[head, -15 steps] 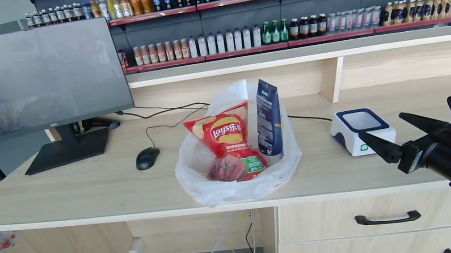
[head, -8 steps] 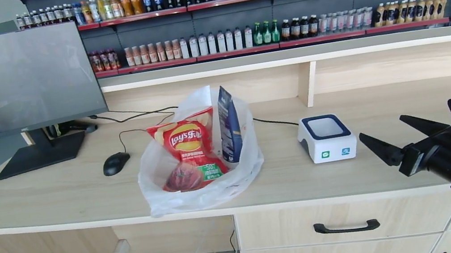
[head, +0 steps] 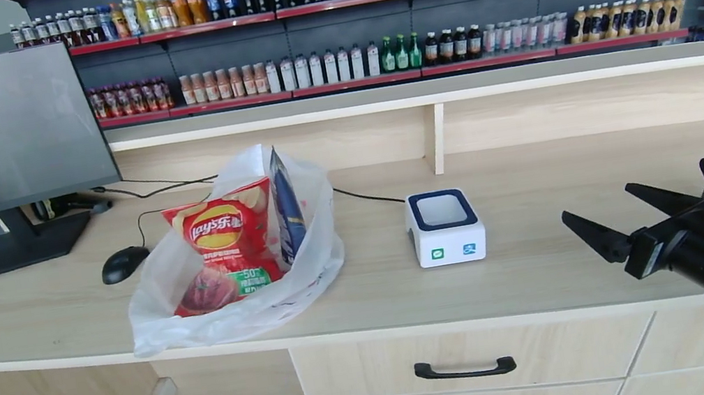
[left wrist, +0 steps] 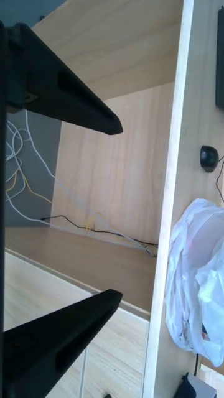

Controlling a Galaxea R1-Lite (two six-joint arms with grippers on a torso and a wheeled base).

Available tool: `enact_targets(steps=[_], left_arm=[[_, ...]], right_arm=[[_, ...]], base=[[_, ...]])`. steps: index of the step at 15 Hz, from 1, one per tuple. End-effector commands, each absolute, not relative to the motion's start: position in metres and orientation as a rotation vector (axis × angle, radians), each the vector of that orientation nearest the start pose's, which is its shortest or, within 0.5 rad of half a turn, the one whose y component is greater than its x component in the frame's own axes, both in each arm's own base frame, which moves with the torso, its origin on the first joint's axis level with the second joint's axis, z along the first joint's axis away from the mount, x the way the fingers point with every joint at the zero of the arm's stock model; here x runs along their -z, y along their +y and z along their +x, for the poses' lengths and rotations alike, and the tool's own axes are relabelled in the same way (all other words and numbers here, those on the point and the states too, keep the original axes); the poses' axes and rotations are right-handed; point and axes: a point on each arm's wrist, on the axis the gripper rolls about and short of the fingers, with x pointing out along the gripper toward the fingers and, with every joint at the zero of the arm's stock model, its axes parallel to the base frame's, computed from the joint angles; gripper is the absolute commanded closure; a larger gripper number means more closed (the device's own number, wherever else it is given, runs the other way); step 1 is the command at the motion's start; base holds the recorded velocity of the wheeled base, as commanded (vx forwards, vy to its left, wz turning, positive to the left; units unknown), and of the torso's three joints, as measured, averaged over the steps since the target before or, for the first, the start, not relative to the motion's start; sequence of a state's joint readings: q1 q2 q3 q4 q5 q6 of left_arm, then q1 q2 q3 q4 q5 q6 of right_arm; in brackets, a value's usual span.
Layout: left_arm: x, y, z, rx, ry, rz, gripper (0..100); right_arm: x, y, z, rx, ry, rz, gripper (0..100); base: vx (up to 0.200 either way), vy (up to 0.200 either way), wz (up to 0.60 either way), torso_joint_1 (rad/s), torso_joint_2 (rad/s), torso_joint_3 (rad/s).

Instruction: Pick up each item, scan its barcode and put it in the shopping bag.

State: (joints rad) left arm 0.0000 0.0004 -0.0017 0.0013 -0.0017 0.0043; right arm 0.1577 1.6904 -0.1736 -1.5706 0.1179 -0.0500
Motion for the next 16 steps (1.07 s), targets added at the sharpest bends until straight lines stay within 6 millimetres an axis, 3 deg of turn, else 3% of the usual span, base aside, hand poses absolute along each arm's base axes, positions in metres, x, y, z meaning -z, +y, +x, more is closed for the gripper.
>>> enact_targets(steps=[1,12,14,16], left_arm=[[-0.0757,0.0000,-0.0229,0.002,0.000,0.005,0],[-0.0757,0.0000,-0.0229,0.002,0.000,0.005,0],[-0.0757,0.0000,-0.0229,0.002,0.000,0.005,0],[-0.0757,0.0000,-0.0229,0.002,0.000,0.005,0]], right_arm=[[-0.1326,0.0377,0.2198,-0.275,-0.059,-0.049,0],[-0.1312,0.0393,0.2208,-0.281,-0.053,-0.048,0],[-0.1309,0.0399,0.2204,-0.284,-0.052,-0.048,0],[-0.1319,0.0401,0.2197,-0.285,-0.056,-0.049,0]], base=[[0.000,-0.200,0.00,0.002,0.00,0.002],[0.000,-0.200,-0.05,0.001,0.00,0.003],[0.000,0.000,-0.60,0.000,0.00,0.002],[0.000,0.000,0.00,0.000,0.00,0.000]])
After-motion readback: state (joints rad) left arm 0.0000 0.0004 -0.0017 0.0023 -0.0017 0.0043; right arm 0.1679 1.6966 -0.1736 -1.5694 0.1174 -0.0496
